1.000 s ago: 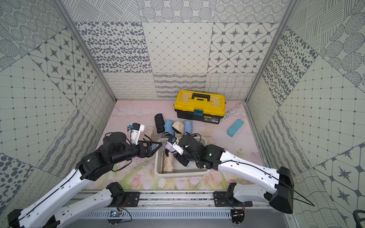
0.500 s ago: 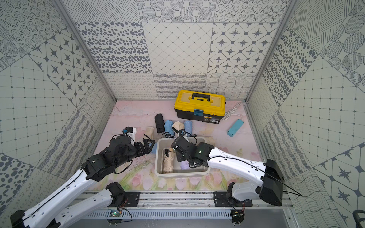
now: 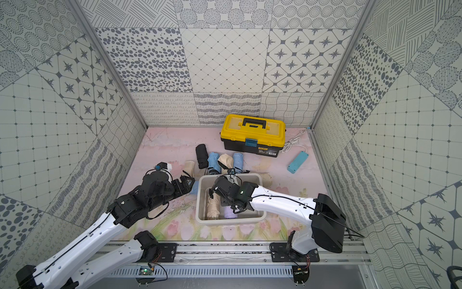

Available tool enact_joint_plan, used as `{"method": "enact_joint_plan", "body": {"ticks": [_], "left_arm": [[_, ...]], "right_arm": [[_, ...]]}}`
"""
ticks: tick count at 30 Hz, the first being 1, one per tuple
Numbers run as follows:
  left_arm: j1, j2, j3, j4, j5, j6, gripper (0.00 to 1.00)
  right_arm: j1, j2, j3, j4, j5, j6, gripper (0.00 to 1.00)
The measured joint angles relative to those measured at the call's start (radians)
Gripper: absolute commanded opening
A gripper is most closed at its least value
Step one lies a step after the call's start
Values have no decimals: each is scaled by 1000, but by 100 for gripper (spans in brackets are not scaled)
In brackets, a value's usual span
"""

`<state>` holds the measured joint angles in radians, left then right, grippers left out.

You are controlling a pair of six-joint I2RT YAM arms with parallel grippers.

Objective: Put the umbrella into the storage box
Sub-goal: Place the umbrella in the storage box.

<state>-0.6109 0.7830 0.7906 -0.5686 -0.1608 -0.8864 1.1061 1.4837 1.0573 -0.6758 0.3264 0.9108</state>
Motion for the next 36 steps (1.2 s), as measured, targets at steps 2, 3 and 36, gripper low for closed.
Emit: {"method": "enact_joint_plan", "body": {"ticks": [2, 3, 36], "left_arm": [[2, -1, -1, 0, 2, -3, 93], [4, -1, -1, 0, 2, -4, 93], [260, 344, 174, -56, 116, 196, 99]], "right_arm": [[0, 17, -23, 36, -11, 5, 41], [0, 24, -34, 51, -13, 8, 41], [-14, -217, -226, 237, -38, -13, 94]]}}
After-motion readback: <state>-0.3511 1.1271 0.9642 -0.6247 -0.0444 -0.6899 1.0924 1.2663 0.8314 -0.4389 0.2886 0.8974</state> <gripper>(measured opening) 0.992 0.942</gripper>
